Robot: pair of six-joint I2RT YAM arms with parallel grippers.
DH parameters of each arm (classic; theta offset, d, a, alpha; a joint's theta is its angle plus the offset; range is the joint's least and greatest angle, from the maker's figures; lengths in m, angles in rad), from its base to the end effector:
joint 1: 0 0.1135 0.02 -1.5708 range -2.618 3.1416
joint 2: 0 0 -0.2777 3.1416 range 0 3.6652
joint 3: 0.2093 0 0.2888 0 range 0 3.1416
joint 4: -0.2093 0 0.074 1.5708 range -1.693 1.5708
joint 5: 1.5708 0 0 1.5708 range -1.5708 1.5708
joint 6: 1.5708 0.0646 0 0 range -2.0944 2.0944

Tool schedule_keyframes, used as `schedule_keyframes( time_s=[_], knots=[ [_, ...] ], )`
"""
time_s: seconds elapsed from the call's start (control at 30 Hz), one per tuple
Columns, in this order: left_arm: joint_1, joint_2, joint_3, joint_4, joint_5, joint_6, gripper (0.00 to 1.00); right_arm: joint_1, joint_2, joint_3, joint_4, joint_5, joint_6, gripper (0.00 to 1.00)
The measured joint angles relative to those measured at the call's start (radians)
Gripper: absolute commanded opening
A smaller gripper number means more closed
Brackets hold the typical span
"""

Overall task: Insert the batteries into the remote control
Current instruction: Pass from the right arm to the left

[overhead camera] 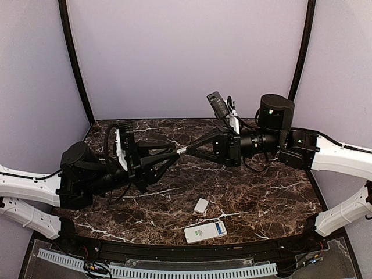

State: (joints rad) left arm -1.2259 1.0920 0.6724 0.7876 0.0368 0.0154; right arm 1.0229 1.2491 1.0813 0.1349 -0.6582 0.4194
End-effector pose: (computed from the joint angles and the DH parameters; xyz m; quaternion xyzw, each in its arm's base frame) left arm 0.1005 -0.2867 0.3495 0.3413 0.4514 -0.4776 0.6720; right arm 0.1464 0.3158 0.3848 -0.4167 0.5826 0.6089 0.3409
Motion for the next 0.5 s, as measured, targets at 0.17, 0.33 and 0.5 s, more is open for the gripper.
schedule_keyframes(
  time_s=[0.17,0.33,0.5],
  knots=[
    [0.0,0.008,0.0,-0.005,0.0,0.002,0.12,0.0,0.0,0.0,0.0,0.0,0.0,0.0],
    [0.0,0.008,0.0,-0.015,0.003,0.003,0.02,0.0,0.0,0.0,0.0,-0.001,0.0,0.0],
    [0.0,0.009,0.0,-0.023,0.008,0.006,0.0,0.0,0.0,0.0,-0.004,-0.002,0.0,0.0]
  ],
)
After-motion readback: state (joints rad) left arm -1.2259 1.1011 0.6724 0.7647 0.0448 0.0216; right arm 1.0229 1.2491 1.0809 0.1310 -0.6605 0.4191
